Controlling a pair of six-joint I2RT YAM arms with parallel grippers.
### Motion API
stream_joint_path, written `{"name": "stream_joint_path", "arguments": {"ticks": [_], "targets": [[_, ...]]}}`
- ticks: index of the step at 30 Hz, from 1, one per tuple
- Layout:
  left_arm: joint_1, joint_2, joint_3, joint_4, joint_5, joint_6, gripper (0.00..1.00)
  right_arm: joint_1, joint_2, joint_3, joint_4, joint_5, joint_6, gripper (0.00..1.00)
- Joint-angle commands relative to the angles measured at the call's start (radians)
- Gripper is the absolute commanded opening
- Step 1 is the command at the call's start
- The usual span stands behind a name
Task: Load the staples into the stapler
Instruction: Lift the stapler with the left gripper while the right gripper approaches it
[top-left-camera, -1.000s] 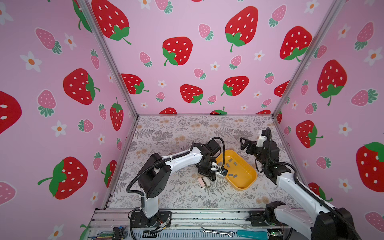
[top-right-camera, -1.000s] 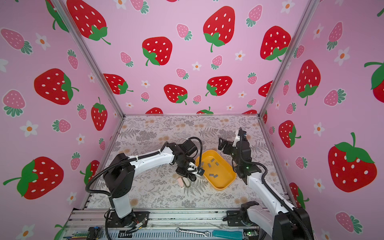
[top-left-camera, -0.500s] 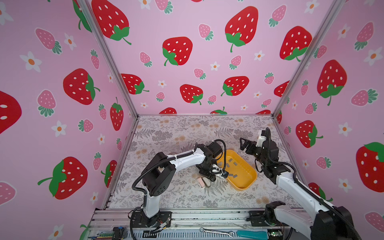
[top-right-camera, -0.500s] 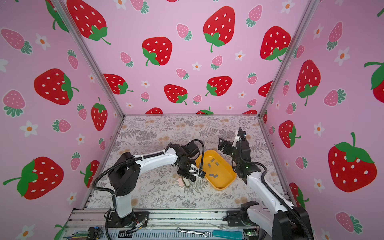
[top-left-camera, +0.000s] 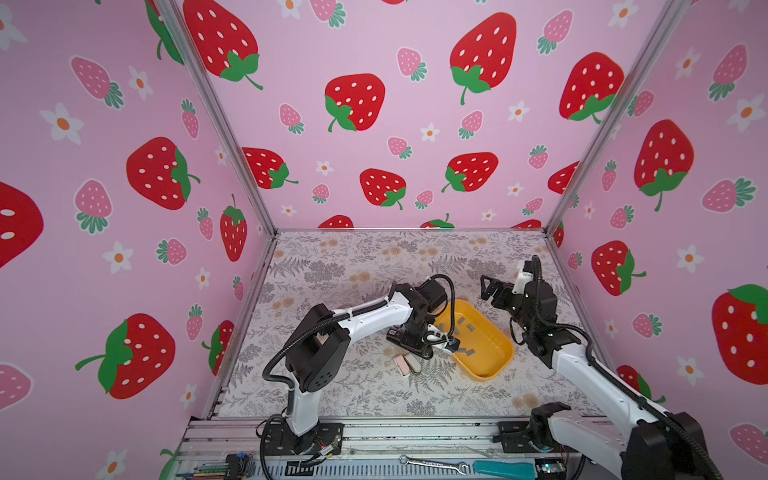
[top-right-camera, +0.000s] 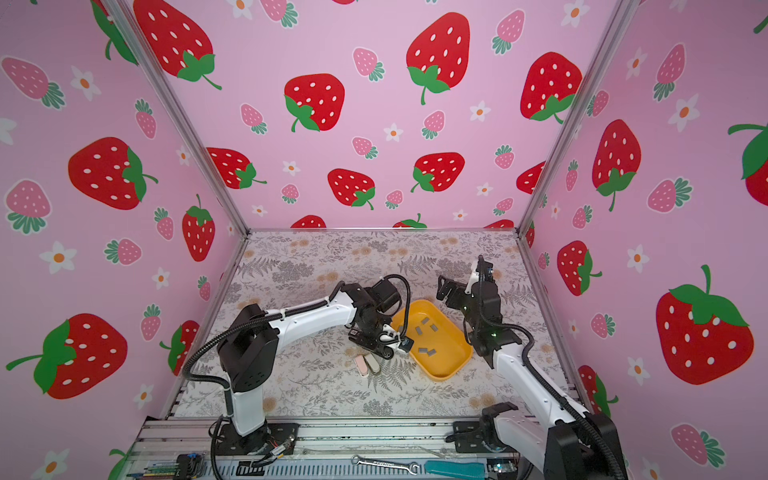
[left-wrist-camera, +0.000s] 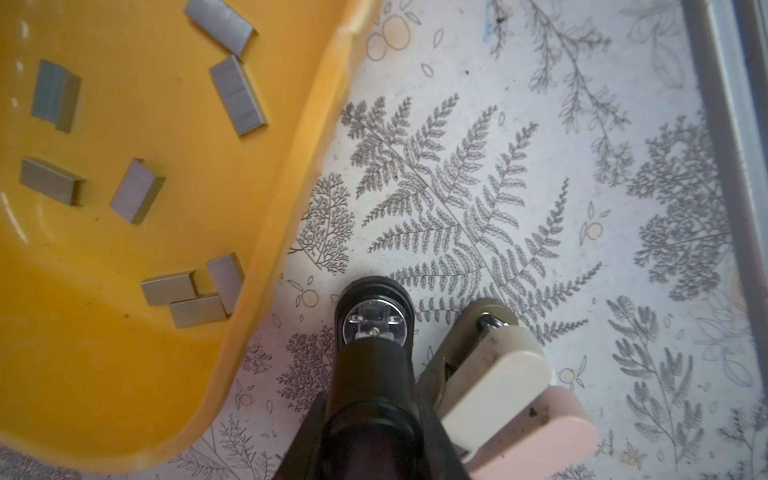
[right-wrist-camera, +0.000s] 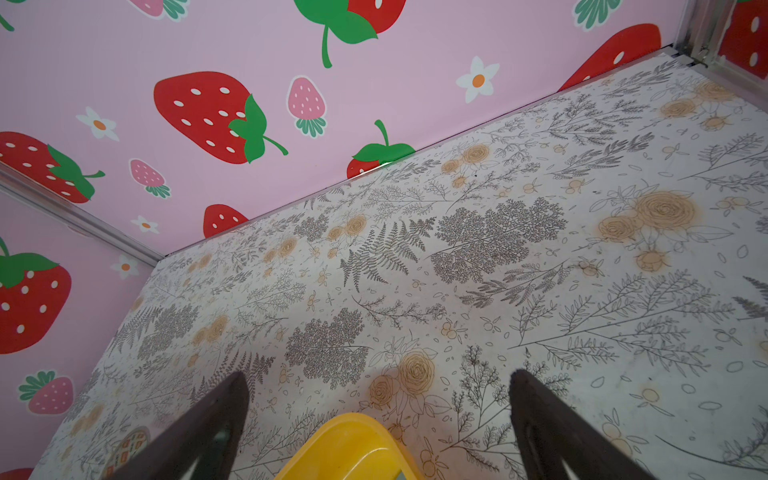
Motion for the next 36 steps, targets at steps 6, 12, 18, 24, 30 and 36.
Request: {"name": "stream_joint_path", "arguments": {"ticks": [6,12,18,24,30,36], "targets": [[0.083,-0.294,0.069,0.038,-0.151,-0.241,0.0,-0.008,-0.121,-0.069,0.037,0.132,0.048,0.99],[0.083,-0.474,-0.035,0.173,-0.276,-0.316,0.0,-0.007,-0.162,-0.085,0.064,0.073,0.033,1.0],[0.08,-0.538,-0.042,0.239,-0.352,-0.382,0.0,-0.004,-0.147,-0.104,0.059,-0.023,0.221,0.96],[0.078,-0.591,-0.094,0.311,-0.378,-0.4,0.0,0.038,-0.069,-0.048,0.036,-0.069,0.165,0.91],[0.052,-0.597,-0.101,0.308,-0.386,-0.413,0.0,0.05,-0.058,-0.166,0.194,-0.105,0.139,0.83],[0.042,-0.627,-0.103,0.295,-0.362,-0.436,0.0,0.078,-0.173,-0.237,0.197,-0.044,0.093,0.84]]}}
